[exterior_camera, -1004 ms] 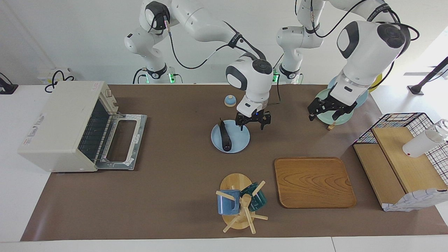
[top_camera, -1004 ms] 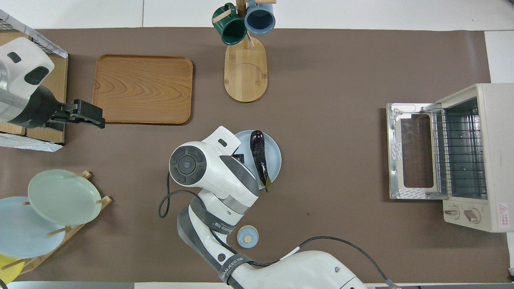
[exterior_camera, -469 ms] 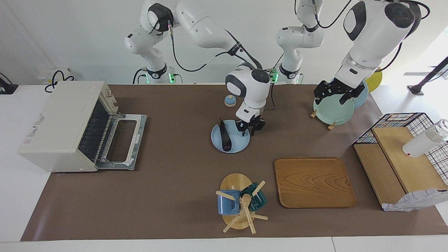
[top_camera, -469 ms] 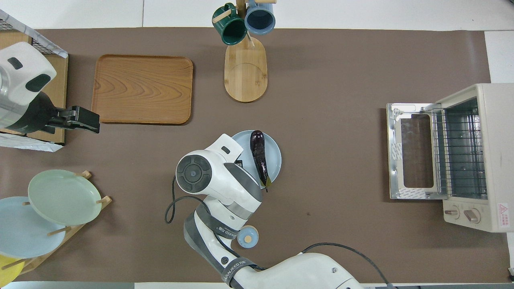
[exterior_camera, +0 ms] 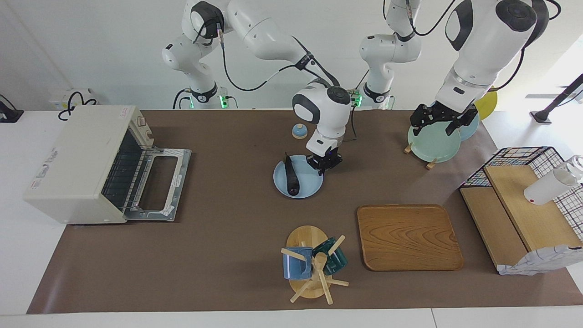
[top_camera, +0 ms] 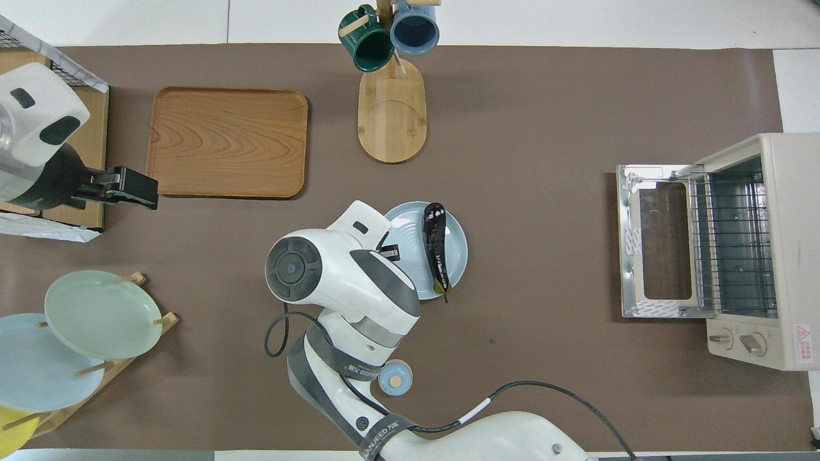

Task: Put eggplant into oven
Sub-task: 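Carry the eggplant into the open oven with the right gripper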

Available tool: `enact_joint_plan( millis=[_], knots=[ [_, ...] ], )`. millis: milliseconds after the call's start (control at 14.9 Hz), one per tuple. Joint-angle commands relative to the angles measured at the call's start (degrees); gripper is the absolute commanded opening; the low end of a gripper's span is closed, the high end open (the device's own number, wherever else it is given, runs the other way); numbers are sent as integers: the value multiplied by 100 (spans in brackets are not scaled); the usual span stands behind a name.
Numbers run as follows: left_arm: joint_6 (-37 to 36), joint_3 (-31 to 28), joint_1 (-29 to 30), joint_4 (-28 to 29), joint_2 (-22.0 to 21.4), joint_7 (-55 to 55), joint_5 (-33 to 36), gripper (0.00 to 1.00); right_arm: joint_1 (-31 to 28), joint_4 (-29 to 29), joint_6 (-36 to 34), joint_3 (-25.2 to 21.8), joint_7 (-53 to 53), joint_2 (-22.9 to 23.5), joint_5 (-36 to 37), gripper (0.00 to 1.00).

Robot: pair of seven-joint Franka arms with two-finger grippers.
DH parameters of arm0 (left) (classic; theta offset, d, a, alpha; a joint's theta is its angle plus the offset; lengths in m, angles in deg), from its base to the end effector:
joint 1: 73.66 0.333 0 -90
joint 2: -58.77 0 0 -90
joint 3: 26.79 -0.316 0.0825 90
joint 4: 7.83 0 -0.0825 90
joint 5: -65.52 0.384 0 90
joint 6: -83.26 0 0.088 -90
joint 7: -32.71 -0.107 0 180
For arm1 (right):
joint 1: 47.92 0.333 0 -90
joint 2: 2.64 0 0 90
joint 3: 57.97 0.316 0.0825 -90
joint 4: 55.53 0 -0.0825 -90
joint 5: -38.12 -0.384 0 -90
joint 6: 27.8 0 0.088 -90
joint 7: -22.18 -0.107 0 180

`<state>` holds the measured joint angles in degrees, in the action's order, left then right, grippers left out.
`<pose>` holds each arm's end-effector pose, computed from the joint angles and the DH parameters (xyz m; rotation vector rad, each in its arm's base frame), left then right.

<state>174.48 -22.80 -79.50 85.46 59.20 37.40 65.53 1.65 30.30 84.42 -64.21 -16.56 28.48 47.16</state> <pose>0.5485 -0.0949 0.5951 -3.1325 0.1406 0.0679 0.5031 0.4765 0.3496 2.9268 0.2334 0.1048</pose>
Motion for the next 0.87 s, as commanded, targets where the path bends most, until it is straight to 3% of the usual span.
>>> enact_joint_plan(
  millis=[0,268,469,803],
  knots=[
    [-17,94,109,92,-78,-92,87,100,-779,64,-814,18,1171,-648,98,0],
    [-17,50,65,233,-122,-30,-27,100,-2176,1283,-1071,26,2771,-1869,80,0],
    [-8,24,83,268,-139,-30,-168,100,-2801,2374,-834,18,3317,-2670,98,0],
    [-17,24,56,224,-122,40,-186,100,-3979,3316,26,26,4750,-3006,98,0]
  ],
)
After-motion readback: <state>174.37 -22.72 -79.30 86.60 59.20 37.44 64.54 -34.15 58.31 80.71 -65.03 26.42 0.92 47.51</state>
